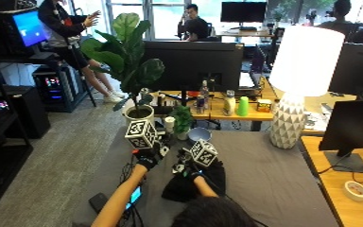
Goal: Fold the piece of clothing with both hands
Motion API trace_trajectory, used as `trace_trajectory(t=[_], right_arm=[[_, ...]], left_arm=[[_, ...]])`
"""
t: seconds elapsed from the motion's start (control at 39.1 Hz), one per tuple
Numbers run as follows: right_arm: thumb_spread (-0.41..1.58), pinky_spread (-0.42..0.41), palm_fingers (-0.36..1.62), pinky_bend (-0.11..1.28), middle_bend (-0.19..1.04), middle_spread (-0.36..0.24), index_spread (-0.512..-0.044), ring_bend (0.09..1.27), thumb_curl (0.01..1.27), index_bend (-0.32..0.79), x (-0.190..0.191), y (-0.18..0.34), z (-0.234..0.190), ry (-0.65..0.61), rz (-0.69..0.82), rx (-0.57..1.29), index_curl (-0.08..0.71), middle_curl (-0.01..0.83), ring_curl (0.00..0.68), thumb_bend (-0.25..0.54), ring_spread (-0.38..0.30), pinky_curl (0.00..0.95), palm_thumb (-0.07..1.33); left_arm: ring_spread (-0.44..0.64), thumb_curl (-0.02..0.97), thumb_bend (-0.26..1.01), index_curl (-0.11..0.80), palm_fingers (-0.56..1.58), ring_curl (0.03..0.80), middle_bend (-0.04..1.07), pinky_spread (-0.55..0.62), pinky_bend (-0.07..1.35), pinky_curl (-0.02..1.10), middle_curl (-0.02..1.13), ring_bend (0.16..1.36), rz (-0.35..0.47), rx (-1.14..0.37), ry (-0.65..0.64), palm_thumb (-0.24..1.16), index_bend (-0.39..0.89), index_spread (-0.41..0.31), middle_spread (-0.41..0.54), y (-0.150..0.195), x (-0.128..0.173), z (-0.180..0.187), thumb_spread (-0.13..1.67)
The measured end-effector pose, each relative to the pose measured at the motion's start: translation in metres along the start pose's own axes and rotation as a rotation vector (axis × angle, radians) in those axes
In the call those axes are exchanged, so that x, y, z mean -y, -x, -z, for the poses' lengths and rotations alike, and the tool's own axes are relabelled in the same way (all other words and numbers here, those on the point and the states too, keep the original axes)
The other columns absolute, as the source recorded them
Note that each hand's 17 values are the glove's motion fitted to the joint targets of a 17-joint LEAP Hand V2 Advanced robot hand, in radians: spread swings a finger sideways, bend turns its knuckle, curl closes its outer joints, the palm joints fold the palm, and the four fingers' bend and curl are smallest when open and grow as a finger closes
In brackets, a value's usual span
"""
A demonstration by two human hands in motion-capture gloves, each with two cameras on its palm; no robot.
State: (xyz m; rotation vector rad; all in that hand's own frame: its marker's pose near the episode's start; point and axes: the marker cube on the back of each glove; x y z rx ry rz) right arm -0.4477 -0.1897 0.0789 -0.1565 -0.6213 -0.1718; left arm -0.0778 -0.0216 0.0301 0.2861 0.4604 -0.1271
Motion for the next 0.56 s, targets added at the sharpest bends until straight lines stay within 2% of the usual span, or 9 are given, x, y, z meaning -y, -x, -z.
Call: trace_trajectory(t=[0.08,0.2,0.36,0.56], right_arm=[[0.91,-0.241,1.0,0.83,0.36,-0.104,-0.206,0.79,0.52,0.01,-0.003,-0.007,0.036,-0.109,-0.001,0.004,0.192,0.486,0.499,-0.019,-0.201,0.502,0.96],[1.0,-0.234,1.02,0.78,0.34,-0.086,-0.196,0.75,0.5,0.05,0.025,-0.064,0.107,-0.261,0.016,-0.151,0.18,0.473,0.478,-0.013,-0.177,0.478,0.95],[1.06,-0.221,1.04,0.73,0.31,-0.078,-0.199,0.71,0.49,0.06,-0.022,-0.098,0.178,-0.355,-0.06,-0.373,0.176,0.467,0.46,-0.014,-0.169,0.457,0.94],[1.1,-0.215,1.06,0.67,0.29,-0.073,-0.2,0.68,0.48,0.07,-0.054,-0.133,0.208,-0.397,-0.109,-0.48,0.173,0.463,0.451,-0.014,-0.161,0.44,0.94]], left_arm=[[0.15,0.144,0.06,0.44,0.42,0.307,0.15,0.22,0.26,0.34,0.26,0.5,0.024,-0.008,-0.003,0.15,0.22,-0.087,0.061,0.007,-0.004,0.007,1.51],[0.14,0.15,0.05,0.442,0.43,0.31,0.15,0.21,0.25,0.34,0.26,0.5,0.054,-0.017,0.031,0.16,0.21,-0.089,0.056,0.014,-0.007,0.003,1.51],[0.13,0.155,0.05,0.443,0.44,0.311,0.14,0.2,0.24,0.34,0.26,0.49,0.065,0.027,0.077,0.16,0.2,-0.09,0.053,0.017,-0.006,-0.012,1.51],[0.12,0.159,0.05,0.445,0.44,0.312,0.14,0.2,0.23,0.35,0.26,0.48,0.056,0.023,0.094,0.16,0.2,-0.091,0.051,0.014,-0.001,-0.026,1.51]])
